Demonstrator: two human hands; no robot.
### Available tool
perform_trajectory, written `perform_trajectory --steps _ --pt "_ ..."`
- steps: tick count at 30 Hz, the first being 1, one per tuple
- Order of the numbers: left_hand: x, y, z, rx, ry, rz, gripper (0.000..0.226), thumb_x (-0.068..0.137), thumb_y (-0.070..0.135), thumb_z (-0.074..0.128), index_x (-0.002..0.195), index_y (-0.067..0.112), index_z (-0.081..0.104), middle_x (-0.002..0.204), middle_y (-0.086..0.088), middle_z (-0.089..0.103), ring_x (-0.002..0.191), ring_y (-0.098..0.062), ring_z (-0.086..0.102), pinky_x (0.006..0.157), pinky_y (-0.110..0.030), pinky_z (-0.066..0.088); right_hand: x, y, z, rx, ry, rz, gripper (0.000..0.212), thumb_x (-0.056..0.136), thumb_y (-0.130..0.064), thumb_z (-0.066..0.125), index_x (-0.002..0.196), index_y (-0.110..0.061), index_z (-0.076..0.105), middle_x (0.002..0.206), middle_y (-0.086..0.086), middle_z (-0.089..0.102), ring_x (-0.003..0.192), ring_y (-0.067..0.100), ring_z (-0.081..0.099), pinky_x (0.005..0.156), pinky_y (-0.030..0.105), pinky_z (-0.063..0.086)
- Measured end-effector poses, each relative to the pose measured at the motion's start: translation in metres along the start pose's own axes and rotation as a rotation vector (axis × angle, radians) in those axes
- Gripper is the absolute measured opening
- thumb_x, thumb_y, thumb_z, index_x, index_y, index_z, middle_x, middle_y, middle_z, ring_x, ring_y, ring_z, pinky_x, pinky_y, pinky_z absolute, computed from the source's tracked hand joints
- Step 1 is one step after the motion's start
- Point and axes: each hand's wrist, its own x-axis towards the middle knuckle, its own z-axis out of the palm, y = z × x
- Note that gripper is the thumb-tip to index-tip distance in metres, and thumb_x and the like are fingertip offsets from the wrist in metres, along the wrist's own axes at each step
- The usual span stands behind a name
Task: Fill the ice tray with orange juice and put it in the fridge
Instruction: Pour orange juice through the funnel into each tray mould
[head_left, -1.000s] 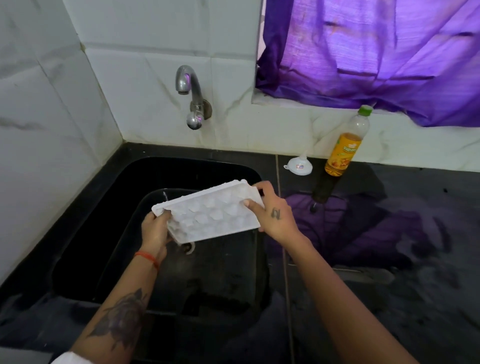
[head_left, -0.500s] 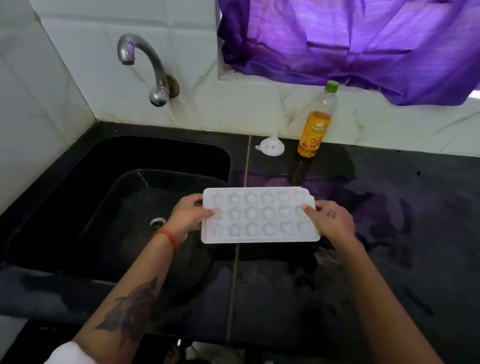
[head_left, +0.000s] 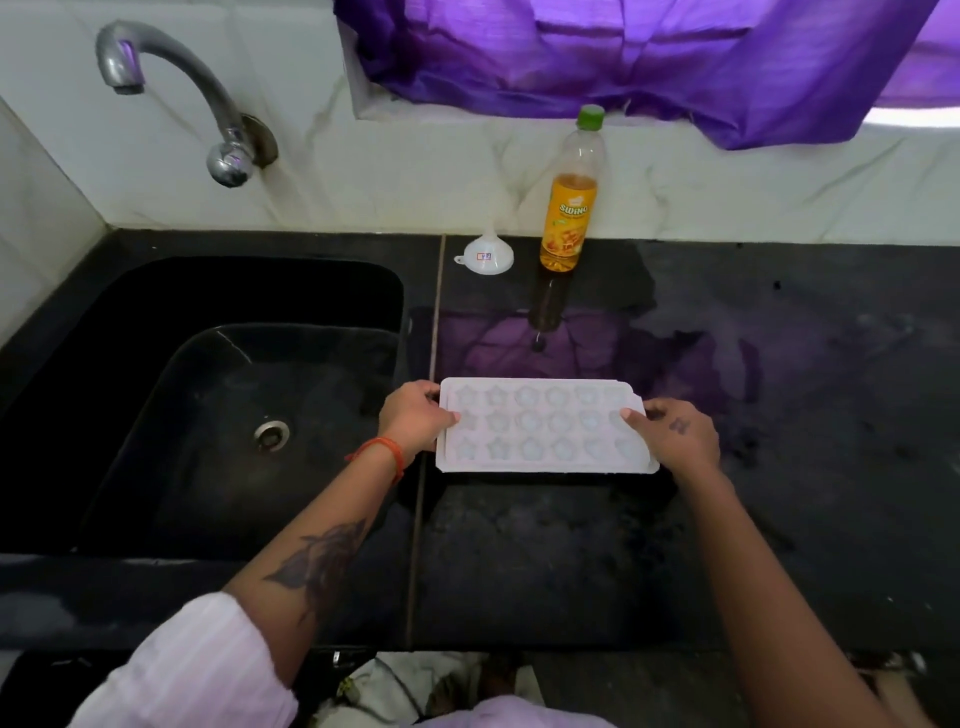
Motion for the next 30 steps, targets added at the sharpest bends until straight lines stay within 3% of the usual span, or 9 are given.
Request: perform_trajectory --steps 4,6,10,14,18,24,30 --pt "0.003 -0.006 0.002 0.062 0.022 0.029 0.035 0.081 0.011 0.070 0.115 0.008 0.062 0.093 -0.003 0.063 0.090 -0.023 0.063 0.081 -0.042 0.057 -0.001 0.004 0.005 0.015 0.028 -0.023 0.039 0.088 -0.044 0.059 0.113 -0.014 0.065 0.110 0.011 0.066 0.100 0.030 0.059 0.080 0.032 0.044" --pt "0.004 -0.008 0.003 0.149 0.053 0.068 0.035 0.082 0.020 0.070 0.115 0.011 0.062 0.107 -0.007 0.065 0.096 -0.025 0.063 0.083 -0.038 0.055 -0.001 0.007 0.007 0.010 0.019 -0.044 0.040 0.089 -0.044 0.057 0.114 -0.014 0.065 0.111 0.011 0.066 0.100 0.030 0.059 0.077 0.030 0.041" --pt "0.001 0.001 0.000 0.310 0.198 0.151 0.050 0.085 0.038 0.064 0.129 0.016 0.053 0.131 -0.011 0.050 0.111 -0.029 0.057 0.090 -0.034 0.045 0.003 0.005 0.000 -0.039 0.012 -0.076 0.047 0.089 -0.048 0.054 0.124 -0.017 0.058 0.120 0.008 0.064 0.111 0.029 0.057 0.086 0.033 0.043" --pt "0.011 0.036 0.005 0.299 0.167 0.335 0.046 0.087 0.034 0.064 0.129 0.019 0.054 0.129 -0.004 0.054 0.107 -0.019 0.057 0.088 -0.029 0.046 0.022 -0.014 -0.015 0.014 -0.008 -0.141 0.053 0.088 -0.049 0.057 0.131 -0.018 0.053 0.123 0.006 0.062 0.116 0.026 0.056 0.095 0.036 0.044" --pt "0.029 0.075 0.023 0.271 0.083 0.461 0.040 0.087 0.029 0.065 0.124 0.018 0.058 0.122 0.000 0.059 0.096 -0.011 0.058 0.083 -0.023 0.047 0.059 -0.051 -0.033 0.076 -0.040 -0.255 0.054 0.085 -0.048 0.061 0.130 -0.019 0.054 0.122 0.006 0.064 0.115 0.022 0.058 0.093 0.031 0.043" --pt "0.077 0.119 0.062 0.400 -0.020 0.492 0.056 0.086 0.033 0.064 0.137 0.022 0.045 0.137 -0.003 0.047 0.121 -0.022 0.052 0.102 -0.040 0.044 0.128 -0.123 -0.045 0.153 -0.081 -0.400 0.071 0.081 -0.042 0.069 0.140 -0.016 0.040 0.136 0.013 0.052 0.125 0.026 0.051 0.101 0.036 0.041" --pt "0.126 0.134 0.081 0.633 -0.093 0.346 0.071 0.085 0.039 0.062 0.146 0.022 0.029 0.148 -0.011 0.033 0.133 -0.032 0.038 0.108 -0.046 0.036 0.194 -0.189 -0.036 0.339 -0.058 -0.426 0.102 0.071 -0.037 0.079 0.148 -0.017 0.016 0.147 0.015 0.034 0.134 0.031 0.036 0.106 0.040 0.034"
